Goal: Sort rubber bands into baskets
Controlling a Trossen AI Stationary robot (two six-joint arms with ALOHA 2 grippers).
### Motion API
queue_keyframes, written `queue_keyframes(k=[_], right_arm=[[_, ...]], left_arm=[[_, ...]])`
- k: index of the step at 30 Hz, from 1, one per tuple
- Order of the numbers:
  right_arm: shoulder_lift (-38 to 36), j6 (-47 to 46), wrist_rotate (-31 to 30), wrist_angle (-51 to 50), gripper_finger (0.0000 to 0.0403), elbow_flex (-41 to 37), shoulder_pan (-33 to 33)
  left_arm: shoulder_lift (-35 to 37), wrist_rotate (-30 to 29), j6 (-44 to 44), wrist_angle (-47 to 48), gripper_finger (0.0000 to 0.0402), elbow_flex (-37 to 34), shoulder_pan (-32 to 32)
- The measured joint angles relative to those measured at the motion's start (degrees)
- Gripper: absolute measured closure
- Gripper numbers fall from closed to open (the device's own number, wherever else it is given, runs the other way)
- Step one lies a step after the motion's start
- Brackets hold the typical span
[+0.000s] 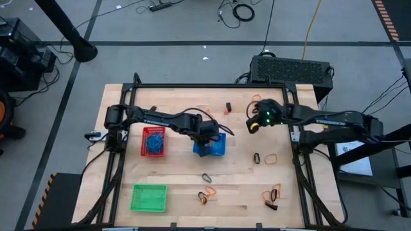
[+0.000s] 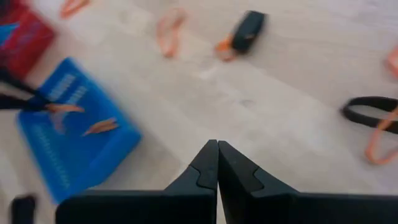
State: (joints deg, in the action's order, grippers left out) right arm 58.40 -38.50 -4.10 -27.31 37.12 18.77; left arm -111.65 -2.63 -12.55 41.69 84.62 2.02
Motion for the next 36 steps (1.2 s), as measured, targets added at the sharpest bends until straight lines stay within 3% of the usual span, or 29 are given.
queue_keyframes(k=[12, 20, 28, 36], right_arm=[[9.27, -0.80, 0.67, 0.40, 0.0396, 0.00, 16.55], [17.26, 7.77, 1.47, 0.00, 0.0339, 5.64, 24.18], [30.56, 21.94, -0.70, -4.78, 0.0274, 17.10, 28.36], [40.44, 31.87, -0.27, -7.34, 0.0266, 21.48, 30.17]], left_arm=[[0.06, 0.27, 2.82, -1.07, 0.0253, 0.02, 2.56], [0.36, 3.21, 3.88, -0.63, 0.0165, 0.02, 2.50], [6.35, 3.36, 6.00, -3.93, 0.0147, 0.02, 2.66], [10.21, 3.12, 5.68, -6.94, 0.0147, 0.11, 3.04]])
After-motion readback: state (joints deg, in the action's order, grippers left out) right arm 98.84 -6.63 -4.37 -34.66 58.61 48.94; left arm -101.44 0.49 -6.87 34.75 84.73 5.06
